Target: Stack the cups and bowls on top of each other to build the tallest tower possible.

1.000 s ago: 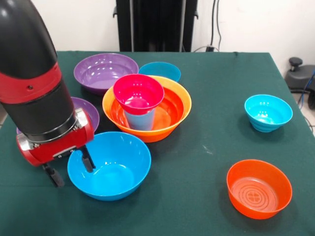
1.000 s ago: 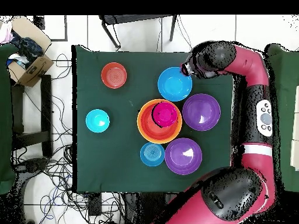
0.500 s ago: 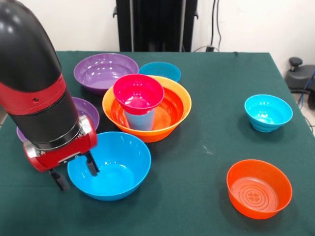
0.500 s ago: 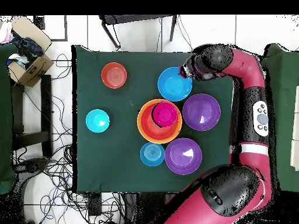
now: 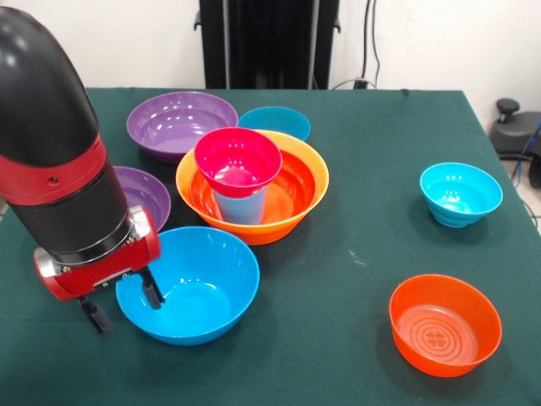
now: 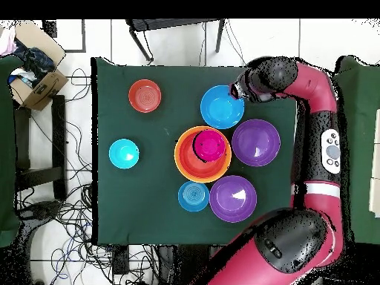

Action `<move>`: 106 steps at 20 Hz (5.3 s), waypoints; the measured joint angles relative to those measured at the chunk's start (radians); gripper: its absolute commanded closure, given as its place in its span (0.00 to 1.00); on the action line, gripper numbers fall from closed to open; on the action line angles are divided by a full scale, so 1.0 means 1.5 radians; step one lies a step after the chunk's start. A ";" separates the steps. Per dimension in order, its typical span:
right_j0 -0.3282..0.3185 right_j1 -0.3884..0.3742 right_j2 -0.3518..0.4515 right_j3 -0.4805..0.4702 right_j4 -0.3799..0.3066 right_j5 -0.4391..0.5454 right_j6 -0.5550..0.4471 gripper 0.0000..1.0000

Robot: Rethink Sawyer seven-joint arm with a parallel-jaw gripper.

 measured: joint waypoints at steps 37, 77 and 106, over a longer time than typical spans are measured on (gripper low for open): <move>0.020 0.070 0.015 -0.068 0.019 0.038 -0.151 1.00; 0.018 -0.115 -0.002 0.004 0.157 0.074 -0.151 1.00; -0.047 -0.266 -0.010 0.313 0.185 0.055 -0.151 1.00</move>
